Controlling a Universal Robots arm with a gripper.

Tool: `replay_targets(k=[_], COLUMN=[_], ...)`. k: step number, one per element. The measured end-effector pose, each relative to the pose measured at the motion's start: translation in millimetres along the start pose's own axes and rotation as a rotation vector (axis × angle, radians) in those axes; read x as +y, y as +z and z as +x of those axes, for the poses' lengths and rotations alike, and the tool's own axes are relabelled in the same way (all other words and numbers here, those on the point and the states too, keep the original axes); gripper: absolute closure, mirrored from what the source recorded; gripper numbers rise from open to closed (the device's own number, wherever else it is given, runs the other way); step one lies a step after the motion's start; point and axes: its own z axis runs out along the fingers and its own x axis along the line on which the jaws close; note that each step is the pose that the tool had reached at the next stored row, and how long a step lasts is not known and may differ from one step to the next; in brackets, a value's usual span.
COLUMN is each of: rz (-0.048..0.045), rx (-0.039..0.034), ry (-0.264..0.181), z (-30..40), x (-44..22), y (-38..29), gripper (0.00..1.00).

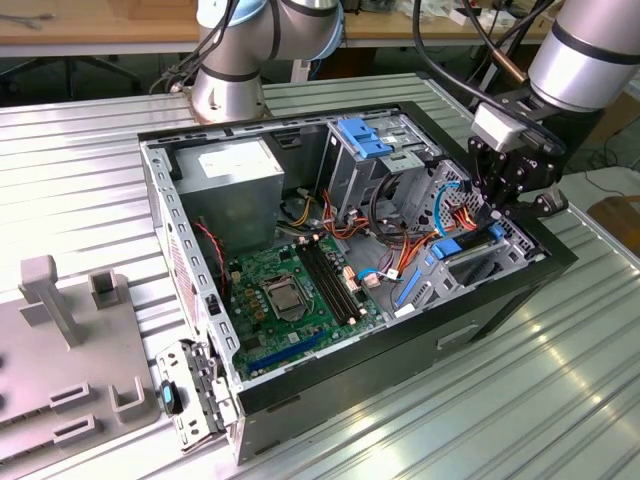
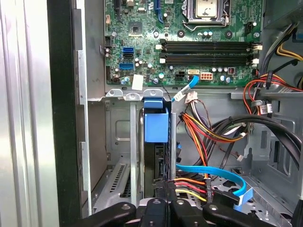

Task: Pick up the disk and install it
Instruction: 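Insert the first disk wire, then insert the second disk wire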

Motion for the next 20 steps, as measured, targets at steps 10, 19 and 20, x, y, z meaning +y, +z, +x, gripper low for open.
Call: replay_targets(k=[10, 19, 20], rz=[-0.0034, -0.0182, -0.0182], rx=[0.0004, 0.0016, 0.0016], ry=[0.005, 0.02, 0.021], z=[-1.0, -1.3, -1.3], x=[-5.5, -5.5, -5.5], y=[0.5, 0.5, 0.5], gripper=[0.89, 0.89, 0.89])
